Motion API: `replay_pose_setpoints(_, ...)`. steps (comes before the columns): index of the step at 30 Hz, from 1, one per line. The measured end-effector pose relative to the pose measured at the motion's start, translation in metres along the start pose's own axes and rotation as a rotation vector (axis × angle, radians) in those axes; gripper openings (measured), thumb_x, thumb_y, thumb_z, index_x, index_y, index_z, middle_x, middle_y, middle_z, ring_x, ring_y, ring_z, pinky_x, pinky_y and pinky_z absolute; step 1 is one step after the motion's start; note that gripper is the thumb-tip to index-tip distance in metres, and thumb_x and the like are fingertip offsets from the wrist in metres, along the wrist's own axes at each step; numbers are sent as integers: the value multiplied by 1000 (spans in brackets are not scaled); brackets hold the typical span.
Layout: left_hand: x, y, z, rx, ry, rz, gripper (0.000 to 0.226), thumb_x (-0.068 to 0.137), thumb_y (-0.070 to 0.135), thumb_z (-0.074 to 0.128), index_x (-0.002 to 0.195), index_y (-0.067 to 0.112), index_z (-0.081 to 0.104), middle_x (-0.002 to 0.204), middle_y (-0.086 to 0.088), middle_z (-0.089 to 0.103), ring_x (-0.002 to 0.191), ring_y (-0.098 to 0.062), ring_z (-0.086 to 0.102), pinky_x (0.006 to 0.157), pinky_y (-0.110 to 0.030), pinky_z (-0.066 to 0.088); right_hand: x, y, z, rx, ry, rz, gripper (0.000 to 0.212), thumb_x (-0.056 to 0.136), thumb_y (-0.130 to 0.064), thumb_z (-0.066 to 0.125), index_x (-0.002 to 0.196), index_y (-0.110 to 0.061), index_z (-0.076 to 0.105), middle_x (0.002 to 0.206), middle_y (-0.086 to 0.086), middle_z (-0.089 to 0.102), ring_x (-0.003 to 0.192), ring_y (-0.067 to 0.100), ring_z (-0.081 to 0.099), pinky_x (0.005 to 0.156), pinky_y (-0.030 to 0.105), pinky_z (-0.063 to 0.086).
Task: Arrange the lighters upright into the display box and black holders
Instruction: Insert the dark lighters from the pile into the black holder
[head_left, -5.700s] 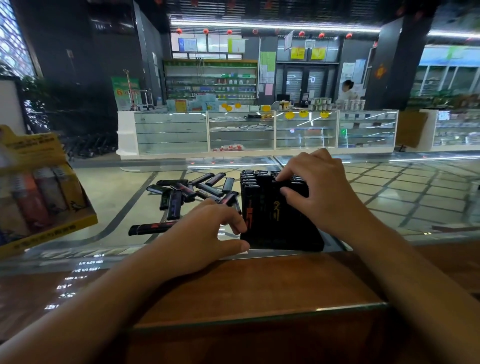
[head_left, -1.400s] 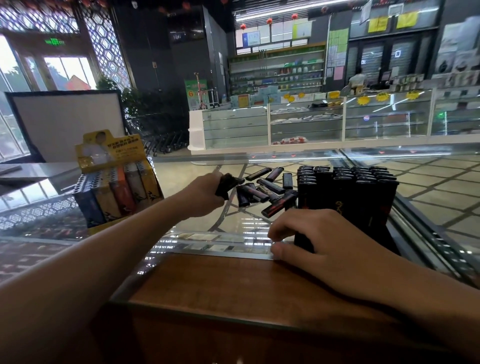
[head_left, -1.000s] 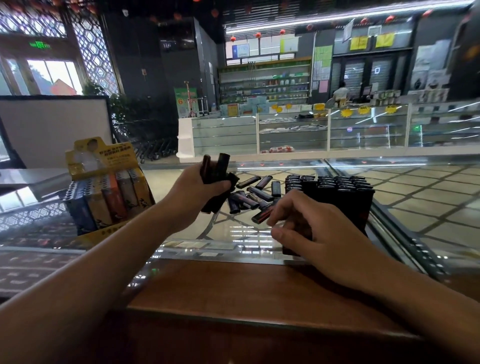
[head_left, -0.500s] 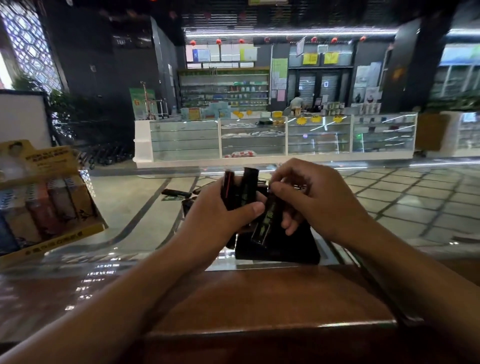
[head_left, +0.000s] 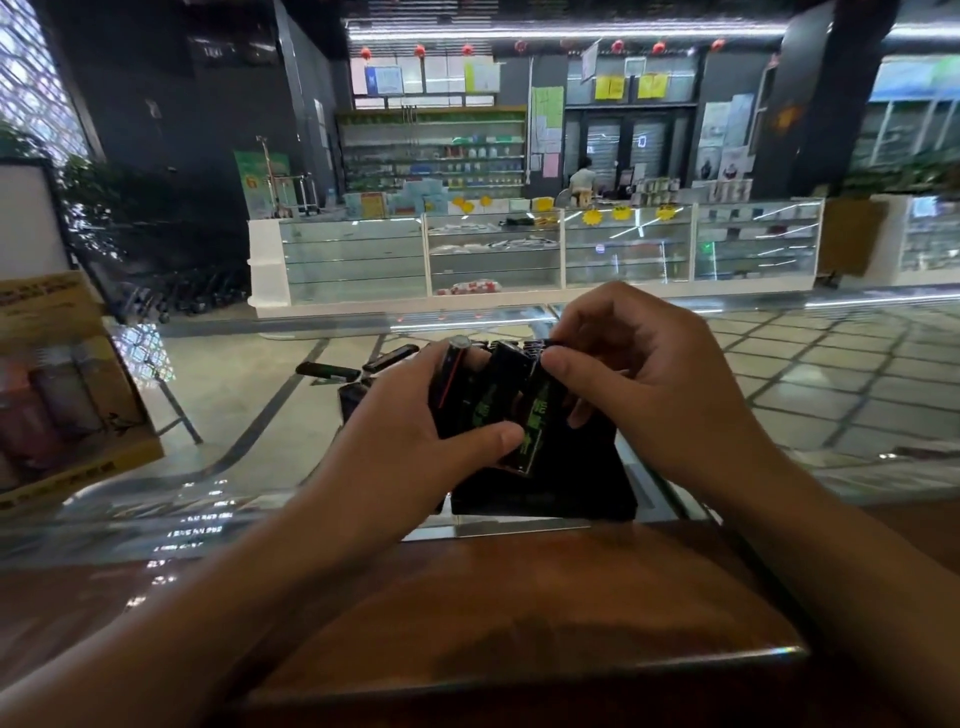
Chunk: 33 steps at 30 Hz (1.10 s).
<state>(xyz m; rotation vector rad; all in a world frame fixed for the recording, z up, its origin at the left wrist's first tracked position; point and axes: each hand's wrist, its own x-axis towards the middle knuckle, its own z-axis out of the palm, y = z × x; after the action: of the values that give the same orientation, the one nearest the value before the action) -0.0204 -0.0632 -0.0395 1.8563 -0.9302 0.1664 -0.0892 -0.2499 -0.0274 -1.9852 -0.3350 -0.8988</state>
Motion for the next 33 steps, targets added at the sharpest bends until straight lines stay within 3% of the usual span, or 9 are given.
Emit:
replay_pose_setpoints(3,1,4,-3,-212,34,9,25,83,4,73,102,17,64,94,7,75,83,-8,73,69,-20,58,0,0,-1,-8,15,-5,14,86,-10,73,92,-19,64,83,-3,70,73,12,71,61,22,56)
replay_pose_setpoints(6,2,2,-15,-242,135,18,20,87,6,69,103,10,60,87,-3,76,77,-17,75,68,-34,61,-1,2,-9,-15,148,8,12,87,-12,73,94,-17,64,86,-3,71,74,11,72,66,22,57)
replay_pose_setpoints(9,0,-6,-22,-191,98,-30,17,87,4,70,102,6,60,80,-3,74,68,-15,73,59,-21,54,-1,5,-15,-57,229,7,12,89,-11,71,98,-15,63,86,-5,70,79,9,70,72,23,58)
replay_pose_setpoints(12,-5,-13,-19,-34,5,-36,19,86,3,73,96,15,61,76,1,73,63,-11,71,60,-18,52,-1,8,-16,-91,234,13,13,89,-11,71,99,-13,62,87,-4,69,82,10,70,76,27,59)
replay_pose_setpoints(15,-10,-17,-16,295,-74,33,24,84,18,76,96,28,57,76,12,68,74,1,66,64,-13,47,-2,12,-17,-208,211,-8,12,88,-17,72,97,-16,63,86,-8,69,83,11,69,79,33,59)
replay_pose_setpoints(18,-14,-13,-16,493,-181,113,31,86,24,74,98,38,49,80,27,52,79,19,52,71,-3,41,-2,13,-16,-258,210,-39,14,86,-19,75,93,-17,63,83,-11,68,81,7,67,78,28,57)
replay_pose_setpoints(22,-15,-12,-15,553,-233,130,35,89,24,72,99,42,43,80,29,46,74,18,46,74,-1,38,-1,12,-8,-299,196,-100,13,86,-20,76,90,-18,63,82,-15,66,81,2,63,73,15,48)
replay_pose_setpoints(29,-15,-11,-18,541,-234,104,39,90,27,70,85,46,36,78,26,46,75,22,47,69,1,36,17,8,7,-490,85,-273,17,86,-21,75,90,-9,64,85,-1,67,80,8,57,74,15,41)
replay_pose_setpoints(33,-15,-9,-19,501,-259,97,35,91,26,68,91,46,38,83,26,50,76,12,50,69,-2,40,26,9,12,-571,20,-289,16,84,-22,76,87,-13,63,82,-3,62,80,11,52,74,25,41)
